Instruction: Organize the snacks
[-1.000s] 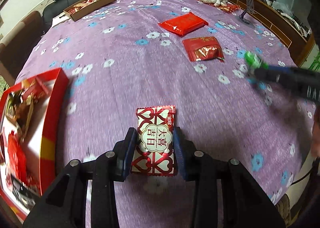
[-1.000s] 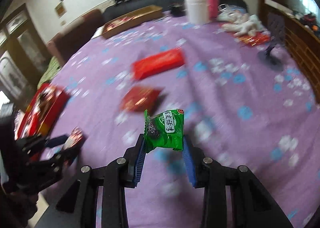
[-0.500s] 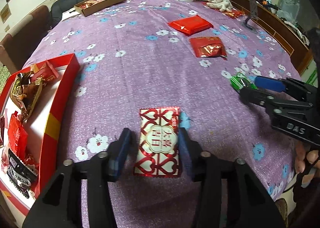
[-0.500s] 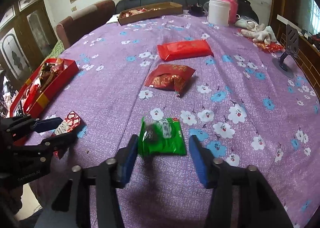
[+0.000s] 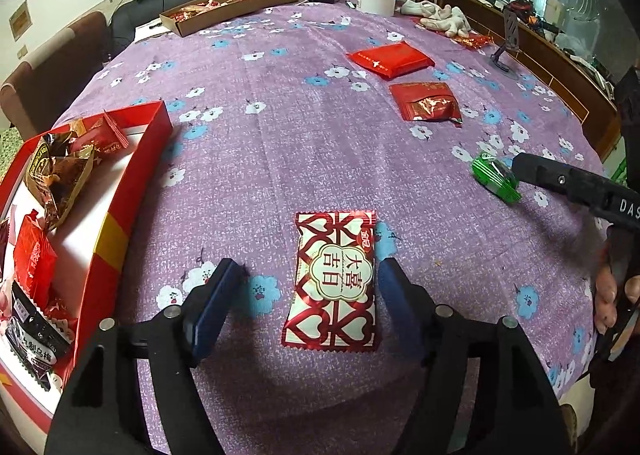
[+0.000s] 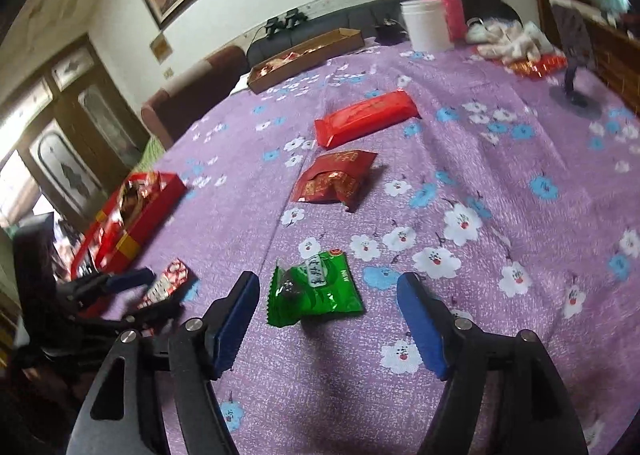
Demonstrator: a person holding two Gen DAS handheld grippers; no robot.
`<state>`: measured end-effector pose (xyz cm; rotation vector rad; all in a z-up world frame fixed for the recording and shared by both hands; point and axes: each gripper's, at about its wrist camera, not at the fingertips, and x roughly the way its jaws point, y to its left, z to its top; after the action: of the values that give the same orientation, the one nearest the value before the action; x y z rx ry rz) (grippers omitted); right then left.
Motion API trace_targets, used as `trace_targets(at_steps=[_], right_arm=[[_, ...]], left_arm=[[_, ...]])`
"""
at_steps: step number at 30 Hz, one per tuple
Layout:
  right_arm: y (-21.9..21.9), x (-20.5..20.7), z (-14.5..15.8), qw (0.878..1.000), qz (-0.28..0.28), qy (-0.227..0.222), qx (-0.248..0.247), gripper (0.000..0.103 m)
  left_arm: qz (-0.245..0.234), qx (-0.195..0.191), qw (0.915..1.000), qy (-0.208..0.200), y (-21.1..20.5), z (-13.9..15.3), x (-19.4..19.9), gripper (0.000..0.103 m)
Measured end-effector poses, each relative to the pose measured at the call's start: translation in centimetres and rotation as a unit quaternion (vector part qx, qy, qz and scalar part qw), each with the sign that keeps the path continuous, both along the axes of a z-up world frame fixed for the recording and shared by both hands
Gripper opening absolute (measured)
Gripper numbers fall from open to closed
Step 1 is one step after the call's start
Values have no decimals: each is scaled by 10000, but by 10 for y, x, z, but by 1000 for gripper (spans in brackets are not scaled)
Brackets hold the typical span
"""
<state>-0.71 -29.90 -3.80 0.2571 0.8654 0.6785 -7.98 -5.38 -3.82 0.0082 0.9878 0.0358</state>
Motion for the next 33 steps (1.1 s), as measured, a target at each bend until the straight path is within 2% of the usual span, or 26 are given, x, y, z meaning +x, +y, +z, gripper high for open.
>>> trace_targets(at_steps=[5,11,13,18,26,33], right_arm=[[-6,-1,0,9997,1,-22,229,73],[-6,-2,2,9996,6,-78,263,73],[-4,-3,3,9996,32,-102,248,73],[2,-7,6,9998,-26,-193,15,73],[31,-13,10,9974,-163,-305,-629,73],[18,-1,0,9989,-406,128,-177,72]], left_arm=[[131,44,9999,-72,-2,-1,-2,72],[266,102,9994,-189,-5,-1,-11,72],[328,79,9992,-224,-4,-1,-15,69],[273,94,9990,-340,-6,-1,-19,57],[202,93,9987,-450,-6,-1,-23,52],[251,81,9982,-534,-7,-2,-25,52]])
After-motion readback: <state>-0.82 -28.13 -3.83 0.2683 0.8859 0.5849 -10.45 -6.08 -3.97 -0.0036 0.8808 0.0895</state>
